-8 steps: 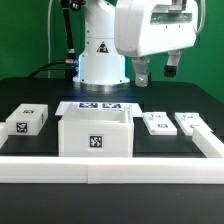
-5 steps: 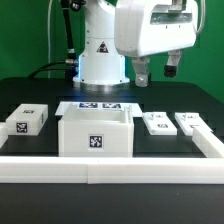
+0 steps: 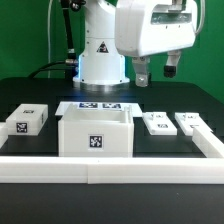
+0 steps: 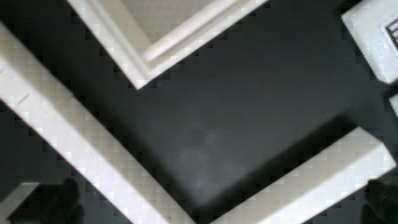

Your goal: Assemble cabinet

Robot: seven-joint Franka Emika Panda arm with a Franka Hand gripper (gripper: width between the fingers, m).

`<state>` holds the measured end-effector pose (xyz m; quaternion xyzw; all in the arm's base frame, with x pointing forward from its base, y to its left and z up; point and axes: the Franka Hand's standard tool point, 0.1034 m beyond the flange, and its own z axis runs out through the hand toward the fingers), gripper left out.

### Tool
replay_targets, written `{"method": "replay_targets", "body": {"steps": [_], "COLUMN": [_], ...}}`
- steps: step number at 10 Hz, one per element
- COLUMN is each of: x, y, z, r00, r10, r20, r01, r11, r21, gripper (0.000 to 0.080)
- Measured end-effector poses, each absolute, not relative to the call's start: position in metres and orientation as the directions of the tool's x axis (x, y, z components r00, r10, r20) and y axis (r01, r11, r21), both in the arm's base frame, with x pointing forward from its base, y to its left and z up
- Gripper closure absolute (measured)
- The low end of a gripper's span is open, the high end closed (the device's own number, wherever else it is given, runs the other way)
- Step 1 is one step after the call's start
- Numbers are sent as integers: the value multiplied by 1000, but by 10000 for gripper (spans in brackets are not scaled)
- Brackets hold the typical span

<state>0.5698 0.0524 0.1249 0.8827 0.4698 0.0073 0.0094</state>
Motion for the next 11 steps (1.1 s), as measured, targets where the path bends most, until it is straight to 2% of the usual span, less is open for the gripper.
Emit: {"method": "replay_targets", "body": {"steps": [1,2,3,4,7,8,11], "x": [565,561,559,555,555,553,536], "y": [48,45,41,32,30,23,0], "z": [124,123,121,119,118,114,99], "r00": [467,393,360,386,380,277,165], "r10": [884,919,932,922,924,960,986], "r20": [-5,-21,-27,-35,-37,-30,-33], "r01": [884,919,933,922,925,961,986], "r11": [-466,-392,-359,-386,-380,-277,-165], "r21": [43,46,38,15,14,25,1], "gripper": [1,1,1,1,1,1,1]}}
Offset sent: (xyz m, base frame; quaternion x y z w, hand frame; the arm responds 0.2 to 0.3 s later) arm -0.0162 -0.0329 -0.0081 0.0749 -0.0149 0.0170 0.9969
